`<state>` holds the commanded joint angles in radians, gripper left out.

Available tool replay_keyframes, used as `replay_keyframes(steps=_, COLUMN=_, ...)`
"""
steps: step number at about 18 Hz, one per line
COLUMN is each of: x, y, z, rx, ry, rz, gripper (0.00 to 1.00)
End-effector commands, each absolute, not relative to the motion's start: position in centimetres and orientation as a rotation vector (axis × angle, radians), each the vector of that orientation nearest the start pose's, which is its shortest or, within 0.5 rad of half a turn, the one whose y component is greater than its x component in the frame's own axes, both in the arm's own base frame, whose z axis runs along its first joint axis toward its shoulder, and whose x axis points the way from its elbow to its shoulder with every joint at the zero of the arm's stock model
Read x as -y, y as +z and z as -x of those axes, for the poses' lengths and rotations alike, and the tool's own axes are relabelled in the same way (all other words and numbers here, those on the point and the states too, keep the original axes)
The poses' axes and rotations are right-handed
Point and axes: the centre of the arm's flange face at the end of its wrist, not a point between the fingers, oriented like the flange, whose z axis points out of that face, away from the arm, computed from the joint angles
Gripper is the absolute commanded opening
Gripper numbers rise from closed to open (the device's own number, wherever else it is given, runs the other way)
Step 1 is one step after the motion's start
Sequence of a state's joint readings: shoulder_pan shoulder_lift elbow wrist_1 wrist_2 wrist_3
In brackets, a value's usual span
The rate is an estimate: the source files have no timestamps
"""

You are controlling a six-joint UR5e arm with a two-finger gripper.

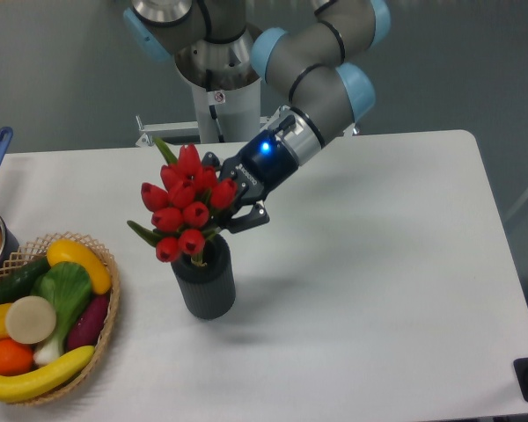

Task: Pick up the flowers from the vase
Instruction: 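Lift the tulip bouquet straight up out of the grey vase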

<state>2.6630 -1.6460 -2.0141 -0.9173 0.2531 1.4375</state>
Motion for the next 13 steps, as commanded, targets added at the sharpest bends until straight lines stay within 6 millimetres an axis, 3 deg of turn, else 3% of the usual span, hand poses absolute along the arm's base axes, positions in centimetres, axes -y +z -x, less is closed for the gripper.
replay_keyframes(steps=8, x=-41.8, y=44.3, z=31.6, rx=-0.329, ry=-0.309, rz=1.798, gripper=0.41)
replay_keyframes(steps=13, x=-40.3, y=46.7, z=31.9, rx=-0.284, ry=-0.269, rz=1.826, gripper=0.41)
